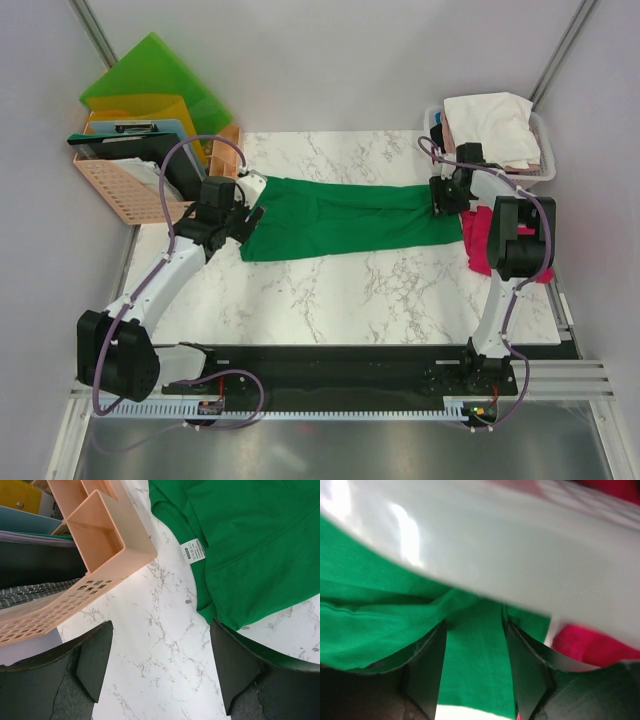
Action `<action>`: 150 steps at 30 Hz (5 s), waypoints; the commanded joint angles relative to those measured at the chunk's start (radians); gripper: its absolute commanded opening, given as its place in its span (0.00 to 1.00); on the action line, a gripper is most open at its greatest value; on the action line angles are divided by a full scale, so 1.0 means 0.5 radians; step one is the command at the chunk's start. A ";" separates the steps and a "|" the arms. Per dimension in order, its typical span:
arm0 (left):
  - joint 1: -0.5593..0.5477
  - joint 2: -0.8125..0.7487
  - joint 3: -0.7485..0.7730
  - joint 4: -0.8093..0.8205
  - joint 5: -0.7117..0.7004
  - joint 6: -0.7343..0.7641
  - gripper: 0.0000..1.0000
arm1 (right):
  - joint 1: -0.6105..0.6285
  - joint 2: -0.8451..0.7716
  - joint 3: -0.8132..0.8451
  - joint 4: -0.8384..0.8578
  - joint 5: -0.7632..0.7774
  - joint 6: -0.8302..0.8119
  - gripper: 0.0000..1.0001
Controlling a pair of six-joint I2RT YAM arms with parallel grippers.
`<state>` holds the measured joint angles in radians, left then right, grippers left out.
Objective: Fold and stack the t-shirts
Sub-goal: Fold the other side of the tshirt into a rectangle
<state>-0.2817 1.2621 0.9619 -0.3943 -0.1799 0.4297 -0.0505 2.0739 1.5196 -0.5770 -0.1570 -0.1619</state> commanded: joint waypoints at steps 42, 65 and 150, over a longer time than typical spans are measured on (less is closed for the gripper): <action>0.002 0.025 -0.022 0.083 0.028 -0.010 0.85 | 0.049 -0.108 0.265 -0.079 -0.008 -0.011 0.48; 0.002 0.037 -0.009 0.064 0.022 0.006 0.85 | 0.049 0.043 0.176 -0.012 0.059 -0.011 0.00; 0.002 0.044 -0.083 0.098 0.035 0.033 0.85 | 0.055 -0.386 -0.263 0.043 0.185 -0.017 0.00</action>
<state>-0.2817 1.2850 0.9302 -0.3870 -0.1745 0.4305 -0.0196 1.9186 1.3964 -0.5694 -0.1062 -0.1795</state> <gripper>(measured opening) 0.849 0.007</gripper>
